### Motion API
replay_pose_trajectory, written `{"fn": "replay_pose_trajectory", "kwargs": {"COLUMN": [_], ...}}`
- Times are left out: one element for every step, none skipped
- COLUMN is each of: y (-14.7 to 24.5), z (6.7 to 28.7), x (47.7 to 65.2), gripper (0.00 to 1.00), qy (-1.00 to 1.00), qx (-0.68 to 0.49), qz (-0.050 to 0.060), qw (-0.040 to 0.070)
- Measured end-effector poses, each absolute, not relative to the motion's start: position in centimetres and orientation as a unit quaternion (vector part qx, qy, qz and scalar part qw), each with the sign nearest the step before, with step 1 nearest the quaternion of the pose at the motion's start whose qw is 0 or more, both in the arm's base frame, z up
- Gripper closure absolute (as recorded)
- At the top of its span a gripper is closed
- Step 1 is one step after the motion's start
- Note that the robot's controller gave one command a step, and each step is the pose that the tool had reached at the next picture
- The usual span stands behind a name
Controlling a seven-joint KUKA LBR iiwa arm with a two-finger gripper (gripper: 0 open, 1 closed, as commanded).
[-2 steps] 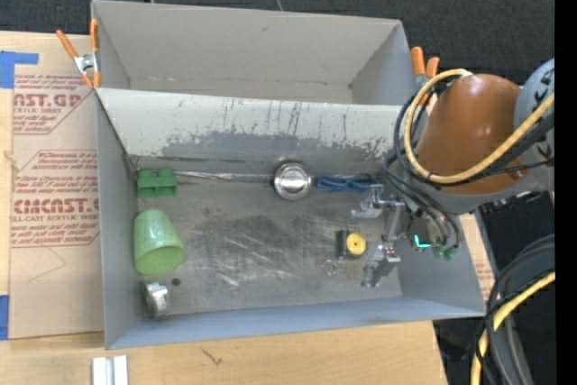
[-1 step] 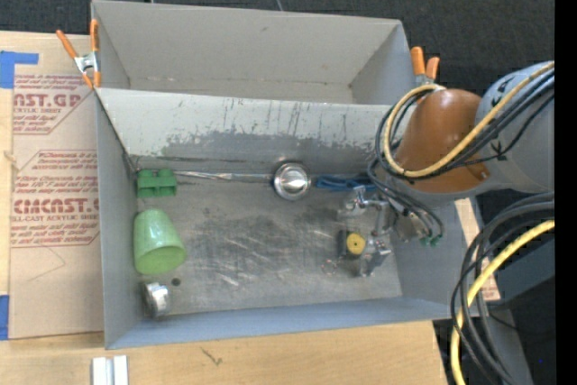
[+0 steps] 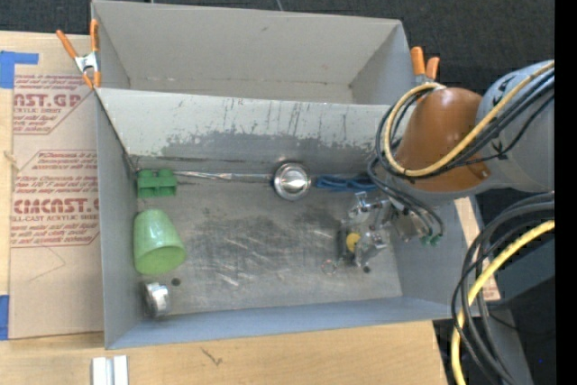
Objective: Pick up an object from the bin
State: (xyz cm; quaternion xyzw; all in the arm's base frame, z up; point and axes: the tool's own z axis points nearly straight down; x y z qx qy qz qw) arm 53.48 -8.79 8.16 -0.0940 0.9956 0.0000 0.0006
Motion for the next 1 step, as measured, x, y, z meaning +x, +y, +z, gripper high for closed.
{"fn": "replay_pose_trajectory", "kwargs": {"y": [-8.46], "z": [20.65], "x": [53.16], "gripper": [1.0], "qy": [0.994], "qx": [-0.109], "qz": [-0.001], "qw": [0.005]}}
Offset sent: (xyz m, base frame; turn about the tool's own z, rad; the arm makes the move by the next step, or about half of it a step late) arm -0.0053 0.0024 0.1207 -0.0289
